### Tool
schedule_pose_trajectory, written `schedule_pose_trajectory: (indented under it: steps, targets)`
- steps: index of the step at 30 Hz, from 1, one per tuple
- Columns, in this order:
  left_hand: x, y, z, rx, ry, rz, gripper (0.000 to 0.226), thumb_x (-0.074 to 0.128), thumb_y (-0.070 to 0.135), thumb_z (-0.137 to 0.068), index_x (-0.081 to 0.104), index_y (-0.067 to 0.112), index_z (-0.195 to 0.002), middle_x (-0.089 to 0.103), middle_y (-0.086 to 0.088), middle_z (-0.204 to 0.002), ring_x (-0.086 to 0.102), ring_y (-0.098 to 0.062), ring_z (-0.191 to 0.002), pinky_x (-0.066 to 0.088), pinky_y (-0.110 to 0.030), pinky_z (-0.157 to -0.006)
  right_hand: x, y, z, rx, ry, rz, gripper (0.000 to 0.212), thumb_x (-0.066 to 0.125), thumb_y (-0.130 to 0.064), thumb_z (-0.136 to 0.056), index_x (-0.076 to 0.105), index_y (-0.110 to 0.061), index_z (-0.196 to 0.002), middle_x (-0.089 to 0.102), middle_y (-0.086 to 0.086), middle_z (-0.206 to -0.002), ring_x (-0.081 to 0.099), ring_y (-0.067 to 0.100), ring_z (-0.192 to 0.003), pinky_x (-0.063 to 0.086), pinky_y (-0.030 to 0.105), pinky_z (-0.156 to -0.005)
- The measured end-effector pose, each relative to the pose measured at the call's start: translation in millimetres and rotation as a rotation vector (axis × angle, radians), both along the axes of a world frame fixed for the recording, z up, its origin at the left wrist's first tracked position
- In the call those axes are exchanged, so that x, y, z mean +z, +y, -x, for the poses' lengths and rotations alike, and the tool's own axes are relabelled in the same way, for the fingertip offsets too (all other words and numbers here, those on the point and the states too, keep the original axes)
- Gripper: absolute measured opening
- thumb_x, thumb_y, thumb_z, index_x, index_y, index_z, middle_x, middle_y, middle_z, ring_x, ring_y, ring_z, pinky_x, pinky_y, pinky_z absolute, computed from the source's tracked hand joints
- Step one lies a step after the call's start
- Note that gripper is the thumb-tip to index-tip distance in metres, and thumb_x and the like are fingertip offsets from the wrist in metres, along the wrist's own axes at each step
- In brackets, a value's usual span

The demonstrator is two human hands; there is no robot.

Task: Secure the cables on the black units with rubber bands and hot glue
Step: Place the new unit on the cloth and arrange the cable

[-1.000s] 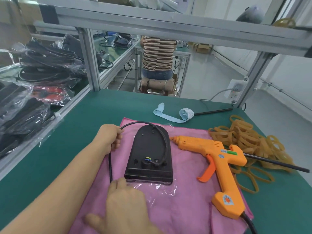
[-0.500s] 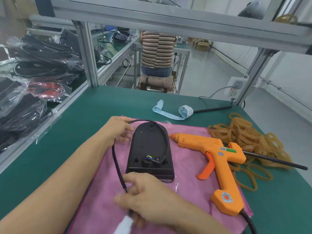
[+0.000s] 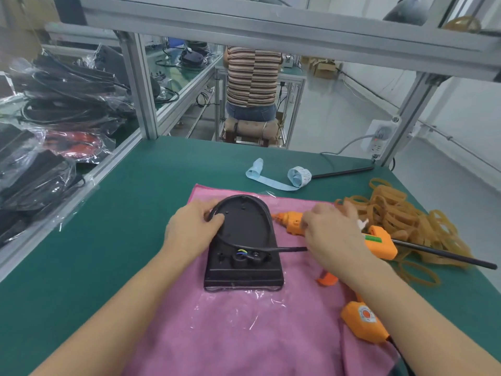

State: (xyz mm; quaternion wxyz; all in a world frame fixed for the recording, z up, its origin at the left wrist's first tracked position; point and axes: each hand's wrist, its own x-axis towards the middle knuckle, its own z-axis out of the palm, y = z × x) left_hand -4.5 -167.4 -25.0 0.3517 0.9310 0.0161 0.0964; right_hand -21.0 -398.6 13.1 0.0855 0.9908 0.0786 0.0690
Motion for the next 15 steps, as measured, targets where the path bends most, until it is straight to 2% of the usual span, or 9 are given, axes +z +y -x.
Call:
schedule_pose_trajectory:
  steps: [2, 4, 6, 8, 10, 12, 15]
  targets:
    - [-5, -5, 3, 0.052, -0.019, -0.069, 0.021, 0.054, 0.025, -0.092, 0.069, 0.026, -0.106, 0.062, -0.006, -0.083, 0.059, -0.032, -0.086, 0.050, -0.039, -0.079, -5, 15, 10, 0.202, -0.062, -0.266, 0.030, 0.042, -0.027, -0.095, 0.059, -0.027, -0.119, 0.054, -0.004, -0.120, 0.048, 0.016, -0.116, 0.023, 0.034, -0.101]
    - [-5, -7, 3, 0.070, -0.037, -0.061, 0.019, 0.053, 0.024, -0.092, 0.070, 0.020, -0.101, 0.060, -0.007, -0.087, 0.058, -0.033, -0.088, 0.048, -0.040, -0.079, -7, 31, 29, 0.427, -0.029, -0.508, 0.035, 0.051, -0.039, -0.090, 0.063, -0.025, -0.119, 0.056, -0.005, -0.119, 0.049, 0.014, -0.112, 0.029, 0.032, -0.093]
    - [-3, -5, 3, 0.068, -0.058, 0.006, 0.019, 0.056, 0.019, -0.090, 0.073, 0.019, -0.099, 0.062, -0.011, -0.085, 0.058, -0.035, -0.086, 0.048, -0.041, -0.079, -16, 42, 40, 0.561, 0.057, -0.531, 0.038, 0.055, -0.040, -0.088, 0.065, -0.021, -0.119, 0.058, -0.003, -0.119, 0.052, 0.017, -0.110, 0.035, 0.033, -0.091]
    - [-1, -3, 5, 0.059, -0.089, 0.077, 0.018, 0.058, 0.016, -0.086, 0.075, 0.011, -0.089, 0.062, -0.019, -0.076, 0.057, -0.038, -0.078, 0.048, -0.039, -0.073, -27, 45, 43, 0.593, 0.087, -0.627, 0.029, 0.058, -0.024, -0.092, 0.068, -0.015, -0.118, 0.062, 0.001, -0.117, 0.058, 0.023, -0.106, 0.043, 0.038, -0.092]
    - [1, -3, 10, 0.040, -0.112, 0.153, 0.016, 0.060, 0.014, -0.086, 0.073, 0.005, -0.087, 0.063, -0.023, -0.079, 0.057, -0.037, -0.076, 0.046, -0.038, -0.072, -33, 45, 43, 0.543, 0.071, -0.809, 0.028, 0.061, -0.013, -0.091, 0.068, -0.014, -0.118, 0.065, 0.001, -0.115, 0.060, 0.021, -0.106, 0.045, 0.037, -0.093]
    - [-1, -7, 18, 0.006, -0.102, 0.279, 0.016, 0.063, 0.015, -0.090, 0.074, 0.008, -0.100, 0.067, -0.016, -0.089, 0.059, -0.030, -0.082, 0.045, -0.032, -0.077, -36, 45, 44, 0.476, 0.063, -0.938, 0.034, 0.065, -0.011, -0.088, 0.065, -0.016, -0.122, 0.067, -0.003, -0.113, 0.060, 0.014, -0.106, 0.045, 0.032, -0.095]
    - [-5, -13, 40, -0.146, -0.081, 0.286, 0.041, 0.069, 0.032, -0.086, 0.063, 0.016, -0.124, 0.056, 0.002, -0.096, 0.052, -0.009, -0.088, 0.036, -0.007, -0.077, -41, 45, 42, 0.492, 0.043, -0.998, 0.025, 0.068, -0.009, -0.085, 0.071, -0.010, -0.109, 0.071, -0.003, -0.104, 0.062, 0.011, -0.098, 0.047, 0.028, -0.091]
